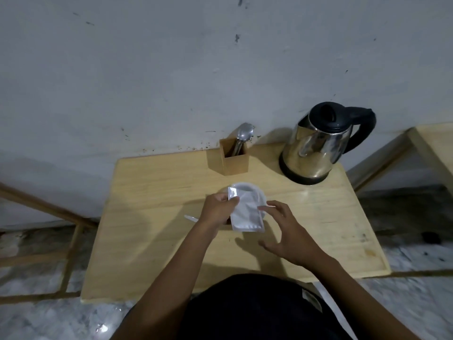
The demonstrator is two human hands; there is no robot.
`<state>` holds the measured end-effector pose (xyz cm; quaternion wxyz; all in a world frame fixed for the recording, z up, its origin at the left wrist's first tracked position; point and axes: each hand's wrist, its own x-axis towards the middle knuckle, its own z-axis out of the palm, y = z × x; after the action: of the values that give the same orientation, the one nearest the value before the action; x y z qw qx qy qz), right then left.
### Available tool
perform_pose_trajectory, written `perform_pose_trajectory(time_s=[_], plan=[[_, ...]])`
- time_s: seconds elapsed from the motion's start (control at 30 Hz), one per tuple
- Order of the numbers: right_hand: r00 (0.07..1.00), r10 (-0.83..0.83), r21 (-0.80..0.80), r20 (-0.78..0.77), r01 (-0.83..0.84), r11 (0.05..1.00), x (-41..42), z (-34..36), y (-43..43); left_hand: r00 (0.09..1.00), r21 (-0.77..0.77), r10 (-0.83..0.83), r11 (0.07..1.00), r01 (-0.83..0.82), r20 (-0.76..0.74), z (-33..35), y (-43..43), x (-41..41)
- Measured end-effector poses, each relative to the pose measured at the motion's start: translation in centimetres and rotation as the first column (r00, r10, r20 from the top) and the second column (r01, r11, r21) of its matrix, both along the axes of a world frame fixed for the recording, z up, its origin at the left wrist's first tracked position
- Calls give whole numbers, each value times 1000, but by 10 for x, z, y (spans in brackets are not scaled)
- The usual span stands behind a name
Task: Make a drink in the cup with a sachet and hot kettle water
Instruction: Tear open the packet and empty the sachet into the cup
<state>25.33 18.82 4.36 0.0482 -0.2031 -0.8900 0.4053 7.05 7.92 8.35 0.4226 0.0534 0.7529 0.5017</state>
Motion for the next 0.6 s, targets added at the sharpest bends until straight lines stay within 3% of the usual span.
perform_pose_trajectory(time_s=[0.07, 0.13, 0.27, 0.4, 0.6], plan=[[999, 5, 77, -38, -2, 997, -2, 0, -3, 999, -17, 24, 1000, -23, 38, 1, 4, 1], [984, -21, 144, -174, 47, 988, -7, -1, -5, 997, -36, 37, 999, -35, 60, 1, 7, 0], [935, -112, 81, -337, 147, 986, -16, 1, -2, 992, 11, 8, 1000, -10, 124, 6, 7, -5], [926, -184, 117, -328, 233, 965, -27, 11, 14, 989, -10, -131, 991, 130, -64, 6, 2, -18], [967, -172, 213, -189, 211, 954, -50, 30, 36, 867, -80, -342, 938, 336, -363, -5, -3, -34]])
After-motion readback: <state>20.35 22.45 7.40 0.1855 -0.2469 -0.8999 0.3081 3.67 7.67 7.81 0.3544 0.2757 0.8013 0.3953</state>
